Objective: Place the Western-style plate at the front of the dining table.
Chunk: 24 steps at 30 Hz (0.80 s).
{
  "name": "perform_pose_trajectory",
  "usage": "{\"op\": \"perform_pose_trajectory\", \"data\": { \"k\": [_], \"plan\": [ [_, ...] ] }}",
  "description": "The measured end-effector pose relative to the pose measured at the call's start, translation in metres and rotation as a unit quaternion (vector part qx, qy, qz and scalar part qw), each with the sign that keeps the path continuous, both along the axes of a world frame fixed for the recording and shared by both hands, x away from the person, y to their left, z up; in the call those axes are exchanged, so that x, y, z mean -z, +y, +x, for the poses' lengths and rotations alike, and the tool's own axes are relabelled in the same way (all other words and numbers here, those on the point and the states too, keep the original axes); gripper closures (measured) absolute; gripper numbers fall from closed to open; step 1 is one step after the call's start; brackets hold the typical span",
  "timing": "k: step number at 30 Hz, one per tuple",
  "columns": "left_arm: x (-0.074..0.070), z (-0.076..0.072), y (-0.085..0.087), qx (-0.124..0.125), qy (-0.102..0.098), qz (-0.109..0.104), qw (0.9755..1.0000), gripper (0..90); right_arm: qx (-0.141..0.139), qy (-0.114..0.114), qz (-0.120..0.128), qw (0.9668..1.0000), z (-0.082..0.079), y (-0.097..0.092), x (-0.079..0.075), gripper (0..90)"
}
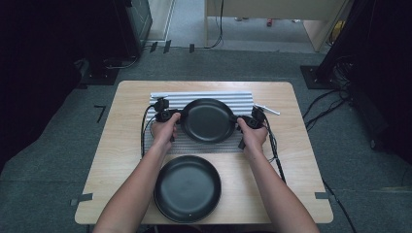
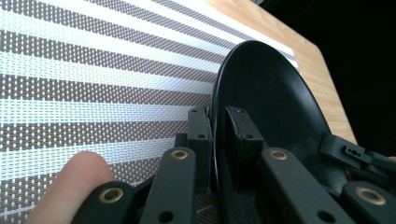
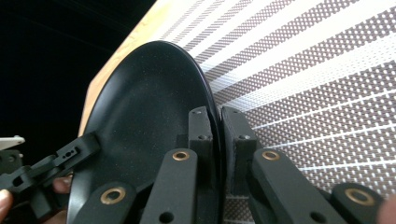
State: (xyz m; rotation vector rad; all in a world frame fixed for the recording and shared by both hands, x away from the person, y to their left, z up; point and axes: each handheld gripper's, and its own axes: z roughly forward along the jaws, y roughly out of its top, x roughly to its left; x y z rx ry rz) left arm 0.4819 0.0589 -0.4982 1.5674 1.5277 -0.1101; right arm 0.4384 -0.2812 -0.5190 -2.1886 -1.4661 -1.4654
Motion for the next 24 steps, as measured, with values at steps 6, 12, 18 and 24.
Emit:
{"op": "perform_pose_trajectory", "data": {
  "k": [6, 12, 18, 24],
  "plan": [
    [0.006, 0.001, -0.003, -0.004, -0.002, 0.004, 1.0000, 81.0, 0.006, 0.000, -0.018, 0.9998, 0.001, 0.003, 0.005, 82.1],
    [0.019, 0.001, -0.002, -0.001, -0.004, 0.016, 0.9999, 78.8, 0.003, -0.017, -0.028, 0.9995, 0.000, 0.005, 0.009, 82.7],
    [0.021, -0.004, -0.006, -0.003, -0.038, 0.033, 0.9988, 75.9, -0.001, -0.039, -0.027, 0.9989, -0.005, 0.013, 0.017, 78.2],
    [0.022, -0.003, -0.007, -0.006, -0.032, 0.024, 0.9992, 75.4, 0.008, -0.046, -0.009, 0.9989, -0.008, 0.013, 0.018, 69.8]
  ]
}}
